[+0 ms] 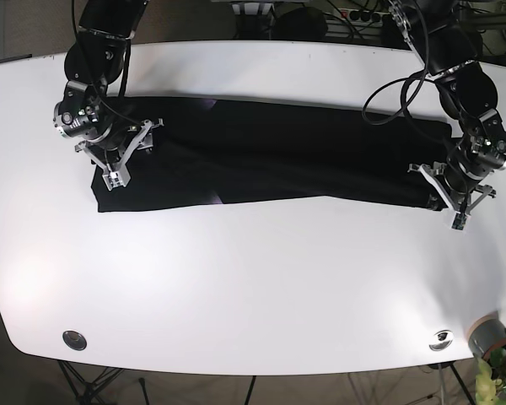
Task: Fold the T-shirt properly
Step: 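Grasp the black strip ends with both grippers and adjust the grip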
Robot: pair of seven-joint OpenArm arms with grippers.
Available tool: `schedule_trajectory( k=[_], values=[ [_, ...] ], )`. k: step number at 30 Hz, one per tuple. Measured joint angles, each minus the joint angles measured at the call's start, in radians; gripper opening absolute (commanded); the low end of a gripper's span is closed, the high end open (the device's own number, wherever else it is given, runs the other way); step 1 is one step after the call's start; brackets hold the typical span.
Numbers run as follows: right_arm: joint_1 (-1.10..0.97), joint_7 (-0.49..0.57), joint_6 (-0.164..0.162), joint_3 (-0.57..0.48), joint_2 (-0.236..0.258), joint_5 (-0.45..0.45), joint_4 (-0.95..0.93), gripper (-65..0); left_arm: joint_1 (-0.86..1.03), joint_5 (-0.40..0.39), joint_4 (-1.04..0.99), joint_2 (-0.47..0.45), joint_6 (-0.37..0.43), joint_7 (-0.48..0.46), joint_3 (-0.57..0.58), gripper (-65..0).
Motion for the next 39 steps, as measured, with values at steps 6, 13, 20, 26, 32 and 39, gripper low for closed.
schedule_trajectory(
  k=[6, 13, 20, 26, 32, 39],
  values=[
    [-0.001, 0.000, 0.000, -0.001, 0.000, 0.000, 0.000, -27.9, 0.068, 0.004, -0.005, -0.040, -0.002, 0.016, 0.005, -43.9],
    [0.000, 0.000, 0.000, -0.004, 0.000, 0.000, 0.000, -27.9, 0.088, 0.005, 0.002, -0.061, -0.001, 0.002, -0.003, -24.3],
    [0.000, 0.000, 0.000, -0.005, 0.000, 0.000, 0.000, -27.9, 0.089, -0.005, 0.057, -0.069, 0.001, 0.047, -0.084, -24.2],
    [-0.004, -0.013, 0.000, -0.004, 0.000, -0.010, 0.076, -27.9, 0.084, -0.145, 0.100, -0.069, 0.001, 0.132, -0.080, -24.2],
    [-0.019, -0.004, 0.000, -0.006, -0.026, 0.000, 0.235, -27.9, 0.089, -0.138, 0.071, -0.039, 0.003, 0.143, -0.052, -24.3],
    [-0.018, -0.006, 0.003, -0.011, -0.031, -0.003, 0.230, -27.9, 0.090, -0.142, -0.045, -0.031, 0.000, 0.141, -0.024, -24.3]
  ],
)
